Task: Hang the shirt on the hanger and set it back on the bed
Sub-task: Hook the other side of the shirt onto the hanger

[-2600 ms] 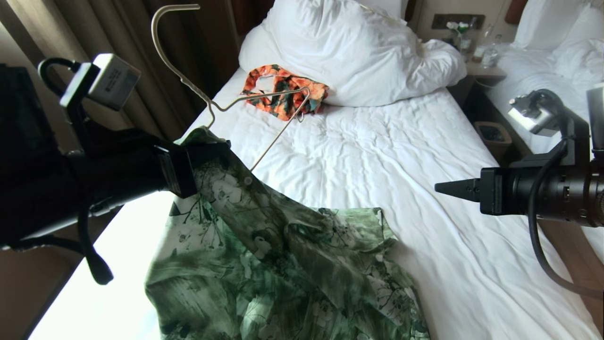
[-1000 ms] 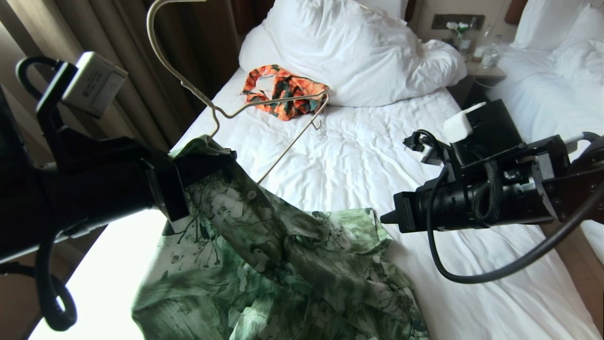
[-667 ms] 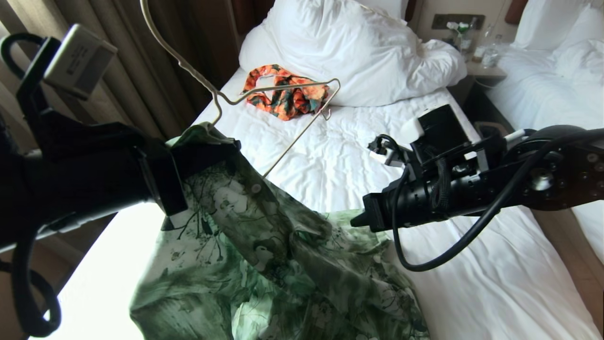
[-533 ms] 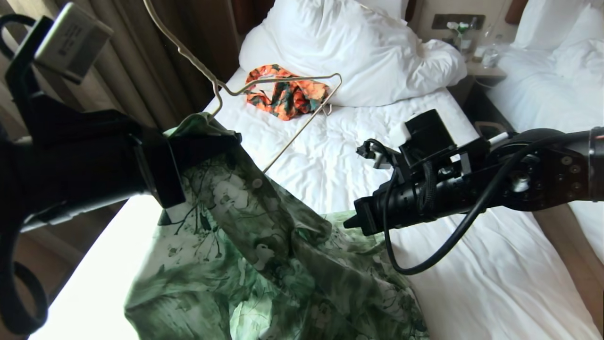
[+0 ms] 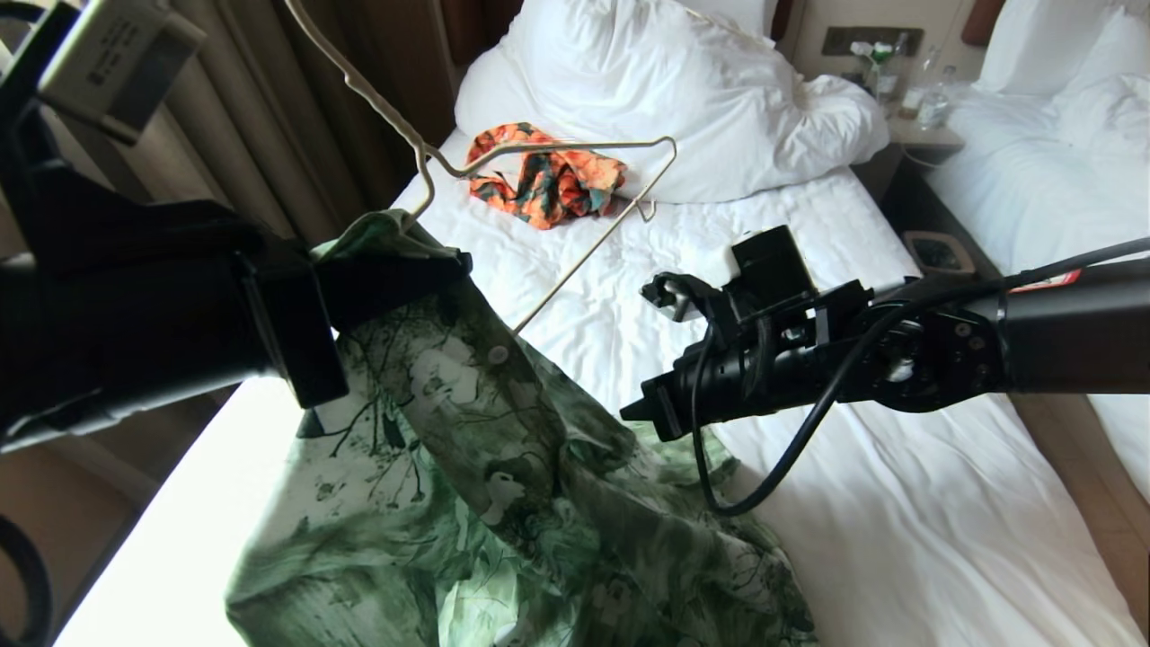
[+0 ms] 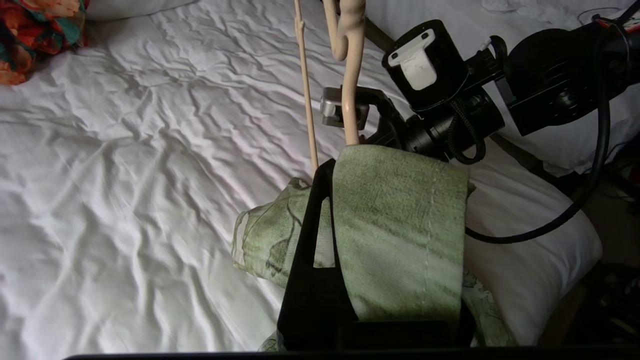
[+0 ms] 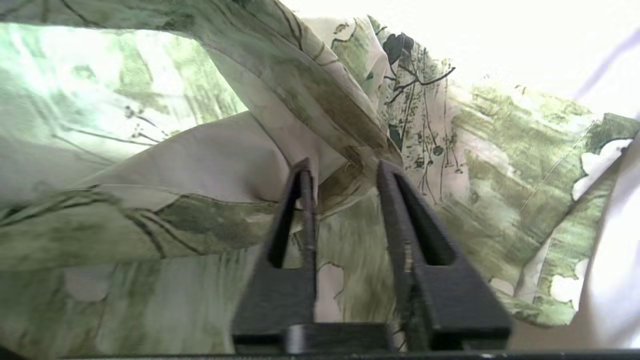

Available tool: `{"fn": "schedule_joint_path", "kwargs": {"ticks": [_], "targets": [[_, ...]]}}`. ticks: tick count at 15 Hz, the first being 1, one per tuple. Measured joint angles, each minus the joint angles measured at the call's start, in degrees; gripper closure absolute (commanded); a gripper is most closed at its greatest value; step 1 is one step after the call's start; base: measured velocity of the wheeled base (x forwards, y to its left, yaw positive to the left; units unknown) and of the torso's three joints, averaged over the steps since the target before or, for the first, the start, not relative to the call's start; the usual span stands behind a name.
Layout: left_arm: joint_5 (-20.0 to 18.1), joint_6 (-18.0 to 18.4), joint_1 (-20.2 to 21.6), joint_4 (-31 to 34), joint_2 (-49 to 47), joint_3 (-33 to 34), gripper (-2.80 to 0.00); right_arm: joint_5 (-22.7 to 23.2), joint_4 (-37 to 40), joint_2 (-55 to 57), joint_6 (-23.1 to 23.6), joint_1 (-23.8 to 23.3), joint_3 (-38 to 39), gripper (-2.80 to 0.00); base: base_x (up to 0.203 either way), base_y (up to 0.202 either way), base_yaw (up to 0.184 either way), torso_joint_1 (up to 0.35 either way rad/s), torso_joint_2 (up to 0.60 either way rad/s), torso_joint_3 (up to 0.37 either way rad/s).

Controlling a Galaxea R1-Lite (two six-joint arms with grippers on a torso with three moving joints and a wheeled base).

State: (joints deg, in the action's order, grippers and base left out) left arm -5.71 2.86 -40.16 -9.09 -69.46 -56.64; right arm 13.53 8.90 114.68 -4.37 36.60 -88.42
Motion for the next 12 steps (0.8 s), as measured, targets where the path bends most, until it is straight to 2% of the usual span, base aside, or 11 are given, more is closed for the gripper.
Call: {"fn": "schedule_joint_path", "kwargs": {"ticks": [2, 6, 8, 10, 12], "targets": [[-0.02, 0.0, -0.06, 0.01, 0.11, -0.1, 0.0, 0.06, -0.07, 0.68, 2.29, 0.15, -0.17, -2.8, 0.0, 0.0, 0.0, 0.0, 0.0, 0.0], [-0.05, -0.11, -0.09, -0.05, 0.32, 0.25, 0.0, 0.62, -3.16, 3.03, 10.16, -0.35, -0.2, -2.8, 0.0, 0.0, 0.0, 0.0, 0.0, 0.0], [-0.05, -0.07, -0.06, -0.13, 0.48, 0.38, 0.0, 1.63, -8.11, 4.69, 11.64, -0.22, -0.3, -2.8, 0.0, 0.0, 0.0, 0.0, 0.0, 0.0], [-0.07, -0.07, -0.06, -0.11, 0.53, 0.33, 0.0, 4.86, -12.17, 6.29, 13.11, -0.02, -0.33, -2.8, 0.0, 0.0, 0.0, 0.0, 0.0, 0.0], [-0.07, -0.06, -0.06, -0.08, 0.58, 0.32, 0.0, 6.27, -12.78, 7.43, 13.74, 0.13, -0.41, -2.8, 0.0, 0.0, 0.0, 0.0, 0.0, 0.0]]}}
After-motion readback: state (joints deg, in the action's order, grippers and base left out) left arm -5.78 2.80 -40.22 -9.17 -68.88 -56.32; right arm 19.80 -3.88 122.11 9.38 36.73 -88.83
